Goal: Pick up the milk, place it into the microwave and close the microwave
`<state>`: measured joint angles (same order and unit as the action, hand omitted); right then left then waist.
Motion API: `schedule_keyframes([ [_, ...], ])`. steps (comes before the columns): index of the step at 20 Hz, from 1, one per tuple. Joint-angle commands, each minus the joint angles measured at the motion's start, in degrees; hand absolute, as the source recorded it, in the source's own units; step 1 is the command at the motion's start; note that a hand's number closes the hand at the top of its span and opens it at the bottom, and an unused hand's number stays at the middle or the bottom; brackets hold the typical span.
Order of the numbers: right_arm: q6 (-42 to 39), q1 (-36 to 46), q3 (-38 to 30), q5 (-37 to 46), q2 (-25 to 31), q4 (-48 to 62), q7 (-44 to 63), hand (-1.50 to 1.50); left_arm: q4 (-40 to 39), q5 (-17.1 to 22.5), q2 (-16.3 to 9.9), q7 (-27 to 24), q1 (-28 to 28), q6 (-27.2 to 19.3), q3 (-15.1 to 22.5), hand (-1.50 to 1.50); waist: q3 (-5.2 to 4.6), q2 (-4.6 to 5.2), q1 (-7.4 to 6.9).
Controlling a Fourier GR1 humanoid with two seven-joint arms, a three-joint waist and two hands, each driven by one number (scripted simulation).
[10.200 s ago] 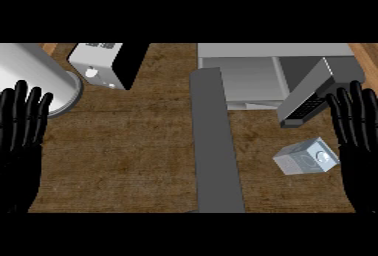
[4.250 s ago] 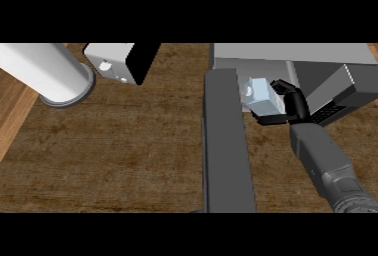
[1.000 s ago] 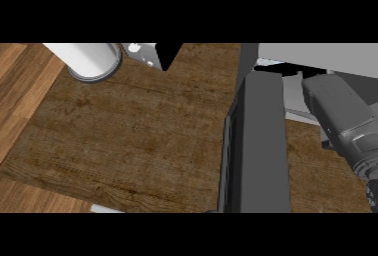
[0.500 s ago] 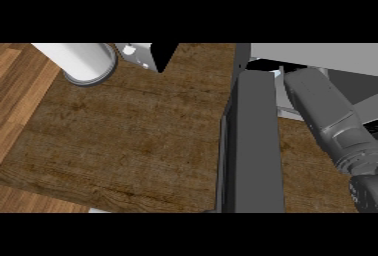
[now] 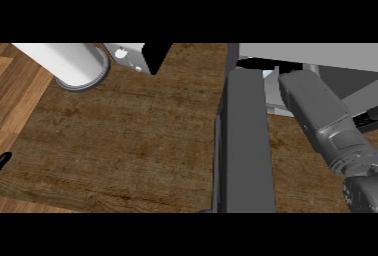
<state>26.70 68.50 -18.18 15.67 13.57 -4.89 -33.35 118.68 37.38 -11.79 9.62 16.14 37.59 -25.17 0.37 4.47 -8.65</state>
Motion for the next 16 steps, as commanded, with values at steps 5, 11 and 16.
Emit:
schedule_keyframes([
  [5,-3.54,-2.61,-0.84,-0.70,1.54,-0.30,-2.13,-1.50,-0.22,-4.81,3.48,-2.59,1.62,2.91,2.34,-1.50,-0.23,-1.78,2.21],
  [11,-15.93,-6.06,-3.30,-3.65,3.73,-1.09,-6.15,-1.50,-1.46,-8.01,6.74,-4.49,3.18,8.59,8.38,-1.50,-0.21,-2.71,4.56],
  [16,-27.15,-11.23,-4.63,-5.76,1.09,-1.09,-11.95,-1.50,-3.56,-12.77,9.69,-3.84,3.76,11.02,14.59,-1.50,-0.21,-3.15,6.00],
])
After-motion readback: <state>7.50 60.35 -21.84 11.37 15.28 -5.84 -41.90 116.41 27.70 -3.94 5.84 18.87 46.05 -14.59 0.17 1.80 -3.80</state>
